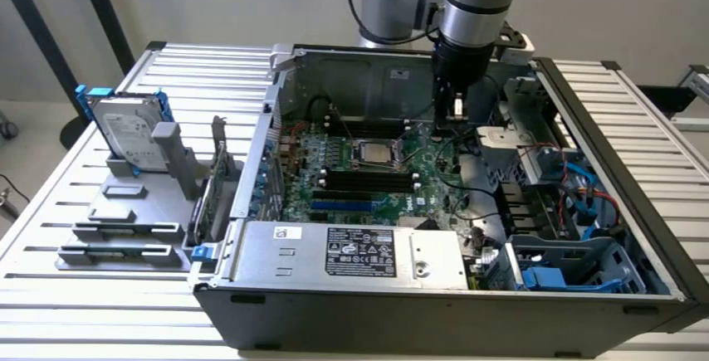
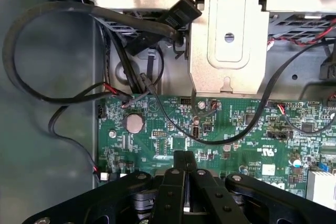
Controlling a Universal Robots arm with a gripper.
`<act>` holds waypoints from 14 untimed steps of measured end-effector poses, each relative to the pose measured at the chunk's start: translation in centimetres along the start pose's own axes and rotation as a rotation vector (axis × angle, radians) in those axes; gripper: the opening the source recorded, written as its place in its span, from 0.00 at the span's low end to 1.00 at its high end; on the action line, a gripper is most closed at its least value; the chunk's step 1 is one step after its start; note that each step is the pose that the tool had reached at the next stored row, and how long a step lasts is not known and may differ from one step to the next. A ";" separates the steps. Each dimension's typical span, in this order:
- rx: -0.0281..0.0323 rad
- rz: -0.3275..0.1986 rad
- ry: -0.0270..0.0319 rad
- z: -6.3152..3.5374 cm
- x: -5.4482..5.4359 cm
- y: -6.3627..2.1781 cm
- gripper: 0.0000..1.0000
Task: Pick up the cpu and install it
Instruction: 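Close the cpu cover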
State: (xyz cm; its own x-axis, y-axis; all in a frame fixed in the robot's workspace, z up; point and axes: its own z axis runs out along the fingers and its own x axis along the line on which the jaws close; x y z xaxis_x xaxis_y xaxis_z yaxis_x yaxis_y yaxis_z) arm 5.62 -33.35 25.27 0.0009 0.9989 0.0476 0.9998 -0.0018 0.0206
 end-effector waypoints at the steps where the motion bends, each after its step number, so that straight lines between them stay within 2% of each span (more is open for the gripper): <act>1: 0.0001 -0.001 0.0005 0.18 0.0 -0.04 0.11; 3: 0.0005 -0.002 0.0030 0.39 0.0 -0.11 0.11; 4: 0.0035 -0.003 0.0048 0.40 0.0 -0.11 0.11; 7: 0.0242 -0.004 0.0072 0.41 -0.1 -0.11 0.11; 9: 0.0348 -0.005 0.0071 0.40 -0.1 -0.11 0.11; 11: 0.0419 -0.006 0.0071 0.39 -0.2 -0.11 0.11; 14: 0.0475 -0.008 0.0072 0.36 -0.2 -0.11 0.11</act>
State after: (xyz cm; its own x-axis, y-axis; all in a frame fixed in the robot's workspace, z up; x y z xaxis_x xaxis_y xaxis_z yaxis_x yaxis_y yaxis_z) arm 5.51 -33.57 24.89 -0.0075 0.9985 0.0548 0.9996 0.0089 -0.0264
